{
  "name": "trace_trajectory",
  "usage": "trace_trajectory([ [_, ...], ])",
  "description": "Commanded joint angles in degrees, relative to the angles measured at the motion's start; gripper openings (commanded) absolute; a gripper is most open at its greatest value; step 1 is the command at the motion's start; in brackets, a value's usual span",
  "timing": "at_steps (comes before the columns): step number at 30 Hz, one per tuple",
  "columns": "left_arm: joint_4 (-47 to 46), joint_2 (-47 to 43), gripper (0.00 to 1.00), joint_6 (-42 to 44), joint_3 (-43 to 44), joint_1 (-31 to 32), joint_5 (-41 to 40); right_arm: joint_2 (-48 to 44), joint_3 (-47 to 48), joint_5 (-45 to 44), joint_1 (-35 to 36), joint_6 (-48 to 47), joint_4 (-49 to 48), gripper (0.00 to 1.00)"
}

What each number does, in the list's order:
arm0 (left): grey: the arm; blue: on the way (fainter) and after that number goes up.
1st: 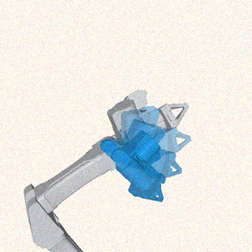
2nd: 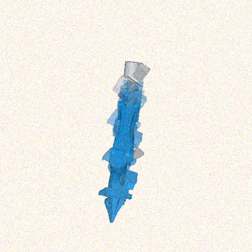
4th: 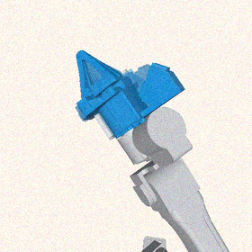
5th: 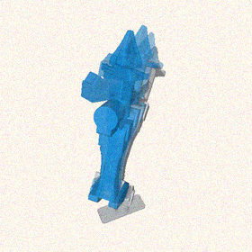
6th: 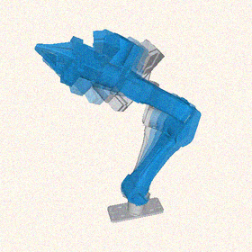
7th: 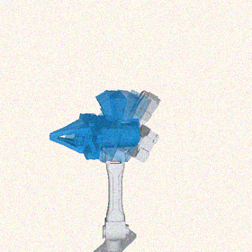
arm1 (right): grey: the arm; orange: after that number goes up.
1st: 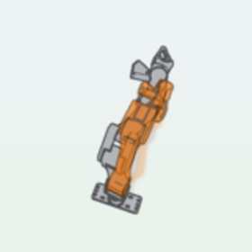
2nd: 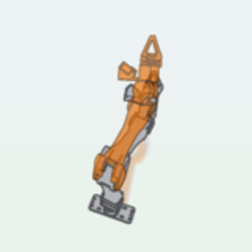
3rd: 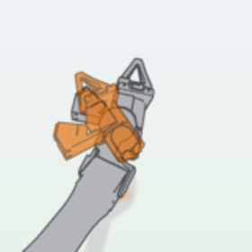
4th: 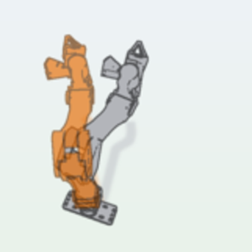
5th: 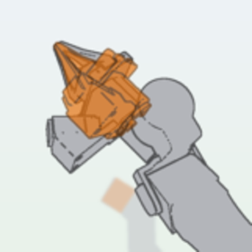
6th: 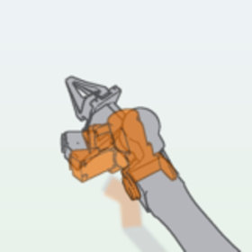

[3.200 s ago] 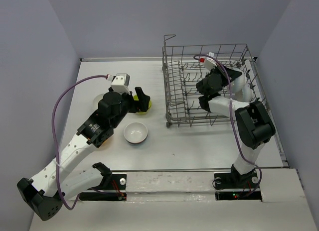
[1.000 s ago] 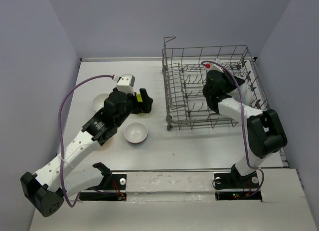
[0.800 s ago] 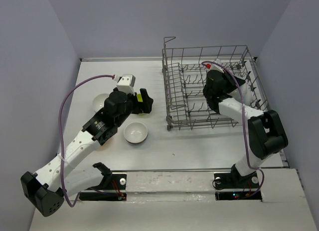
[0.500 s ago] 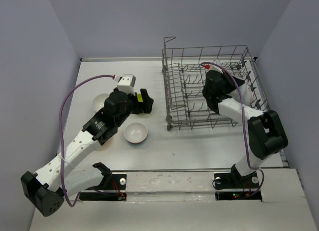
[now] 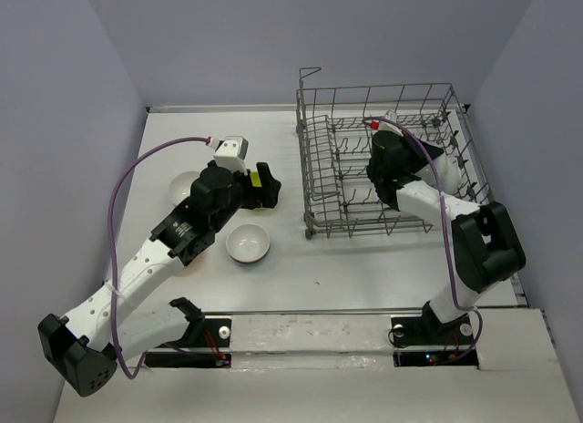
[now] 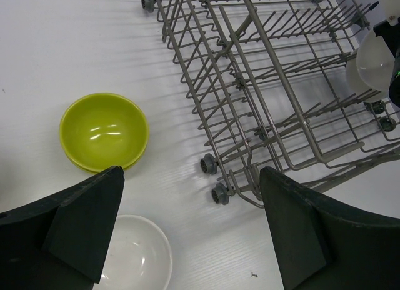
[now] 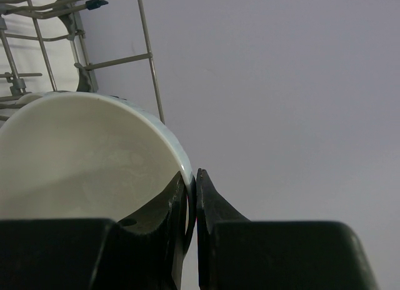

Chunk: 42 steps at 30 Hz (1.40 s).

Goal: Load the bowls into the dish rack
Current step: Insert the bowl into the dish rack.

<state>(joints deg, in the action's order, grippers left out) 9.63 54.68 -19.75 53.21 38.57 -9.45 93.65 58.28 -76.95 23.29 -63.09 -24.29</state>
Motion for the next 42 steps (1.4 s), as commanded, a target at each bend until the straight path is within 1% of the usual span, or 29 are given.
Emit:
trace_trajectory([
  [1, -2.3, -0.5, 0.99, 0.6, 0.9, 0.3, 0.4, -2.5, 0.5, -0.7, 0.3, -0.5, -0.8, 0.01],
  [4, -2.3, -0.5, 0.99, 0.5, 0.9, 0.4, 0.5, -2.9, 0.3, -0.7, 0.3, -2.0, -3.2, 0.01],
  [10, -2.2, -0.4, 0.99, 0.5, 0.8, 0.3, 0.3, -2.9, -0.4, -0.7, 0.3, -8.7, -13.0, 0.01],
  [12, -2.2, -0.4, 0.99, 0.6, 0.8, 0.3, 0.3, -2.9, -0.3, -0.7, 0.3, -9.3, -13.8, 0.01],
  [16, -2.3, -0.4, 0.99, 0.6, 0.8, 0.3, 0.4, -2.9, 0.1, -0.5, 0.3, -9.1, -13.6, 0.01],
  [26, -2.4, -0.3, 0.99, 0.5, 0.8, 0.3, 0.8, -2.5, 1.2, 0.4, 1.9, -1.7, -4.7, 0.01],
  [42, -2.4, -0.5, 0.99, 0.7, 0.4, 0.4, 0.8, -2.2, -0.6, 0.8, 1.9, -1.2, -3.7, 0.01],
])
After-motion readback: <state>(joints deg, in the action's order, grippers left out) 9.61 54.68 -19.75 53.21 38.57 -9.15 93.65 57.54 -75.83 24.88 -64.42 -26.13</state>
